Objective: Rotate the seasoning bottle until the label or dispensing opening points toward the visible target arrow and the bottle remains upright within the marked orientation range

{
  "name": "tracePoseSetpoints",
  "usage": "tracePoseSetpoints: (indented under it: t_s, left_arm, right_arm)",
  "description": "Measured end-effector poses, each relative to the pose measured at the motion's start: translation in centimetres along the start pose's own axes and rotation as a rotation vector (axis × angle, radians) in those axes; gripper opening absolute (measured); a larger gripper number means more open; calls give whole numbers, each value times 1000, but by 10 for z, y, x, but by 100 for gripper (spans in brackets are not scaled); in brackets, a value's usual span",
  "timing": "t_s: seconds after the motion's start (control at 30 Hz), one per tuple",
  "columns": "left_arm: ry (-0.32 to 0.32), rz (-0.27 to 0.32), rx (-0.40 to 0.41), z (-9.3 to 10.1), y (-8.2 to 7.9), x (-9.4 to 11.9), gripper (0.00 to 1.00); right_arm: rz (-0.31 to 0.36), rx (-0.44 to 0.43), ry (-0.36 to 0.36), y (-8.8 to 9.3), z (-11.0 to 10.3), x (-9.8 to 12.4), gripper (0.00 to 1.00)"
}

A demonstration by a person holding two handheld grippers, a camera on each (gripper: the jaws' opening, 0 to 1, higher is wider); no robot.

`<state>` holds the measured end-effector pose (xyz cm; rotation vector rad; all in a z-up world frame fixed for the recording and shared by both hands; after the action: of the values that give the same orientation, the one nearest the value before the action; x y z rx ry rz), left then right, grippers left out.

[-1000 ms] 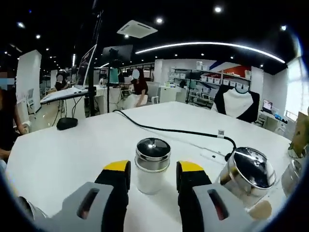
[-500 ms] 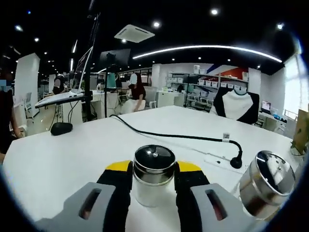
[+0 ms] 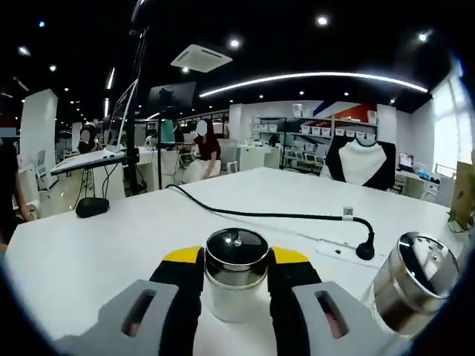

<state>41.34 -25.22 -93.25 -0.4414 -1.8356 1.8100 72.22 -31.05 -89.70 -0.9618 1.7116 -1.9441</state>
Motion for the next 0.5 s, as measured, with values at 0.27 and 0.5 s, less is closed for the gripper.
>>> tracePoseSetpoints:
  t_s: [0.27, 0.5]
  left_arm:
    - [4, 2, -14, 3, -3, 1, 100]
    - [12, 4, -19, 6, -5, 1, 100]
  right_arm:
    - [33, -27, -50, -7, -6, 30, 31]
    - [51, -7, -92, -15, -12, 58, 30]
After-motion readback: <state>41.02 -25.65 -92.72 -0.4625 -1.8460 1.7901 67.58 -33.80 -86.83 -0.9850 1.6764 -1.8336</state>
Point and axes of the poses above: the point that each gripper's makers call its tool centre point, and the gripper's own axes: x roughly backward along the fingers, z roughly to its right, y roughly out of its underside, the point moved 10 cm from there along x, roughly backward along the fingers, and after that the axes turned 1 degree about -x, right-handed, at the moved point
